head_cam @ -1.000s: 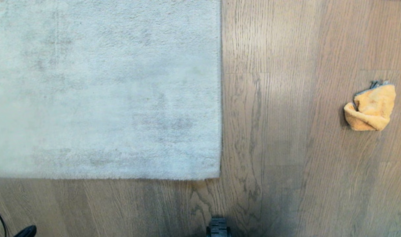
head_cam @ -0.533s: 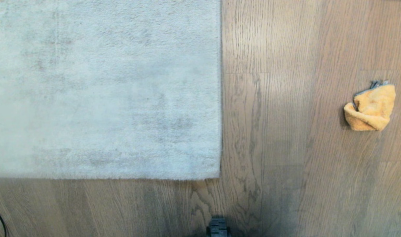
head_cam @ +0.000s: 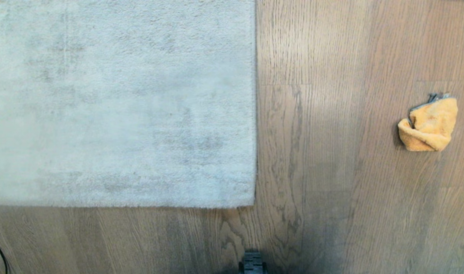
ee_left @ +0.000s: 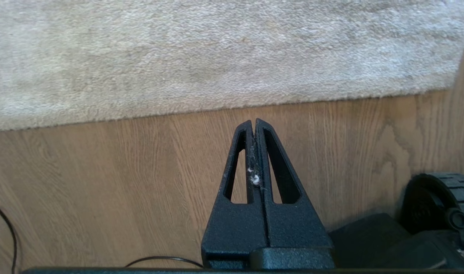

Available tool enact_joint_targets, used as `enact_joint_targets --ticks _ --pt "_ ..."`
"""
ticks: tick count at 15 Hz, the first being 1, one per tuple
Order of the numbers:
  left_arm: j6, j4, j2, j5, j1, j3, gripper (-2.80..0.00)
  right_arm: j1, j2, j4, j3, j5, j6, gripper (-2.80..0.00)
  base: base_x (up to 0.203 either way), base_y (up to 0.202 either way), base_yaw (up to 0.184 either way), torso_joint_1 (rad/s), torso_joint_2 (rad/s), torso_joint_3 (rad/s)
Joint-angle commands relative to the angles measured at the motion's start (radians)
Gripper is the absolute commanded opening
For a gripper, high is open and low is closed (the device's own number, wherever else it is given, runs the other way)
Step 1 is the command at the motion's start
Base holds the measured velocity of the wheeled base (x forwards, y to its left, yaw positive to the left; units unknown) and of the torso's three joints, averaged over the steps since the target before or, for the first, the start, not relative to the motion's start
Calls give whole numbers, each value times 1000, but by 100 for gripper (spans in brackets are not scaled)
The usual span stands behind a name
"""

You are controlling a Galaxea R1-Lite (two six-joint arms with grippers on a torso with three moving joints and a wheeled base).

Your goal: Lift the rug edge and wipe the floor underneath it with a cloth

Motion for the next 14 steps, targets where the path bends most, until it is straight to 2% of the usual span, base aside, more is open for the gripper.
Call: enact_joint_targets --ticks 1,14 --pt "0 -1 -4 4 0 0 -280 0 2 0 0 1 -1 -280 0 0 0 0 0 0" --pt "2 1 -4 3 0 1 -280 0 2 0 0 0 -1 -280 0 0 0 0 0 0"
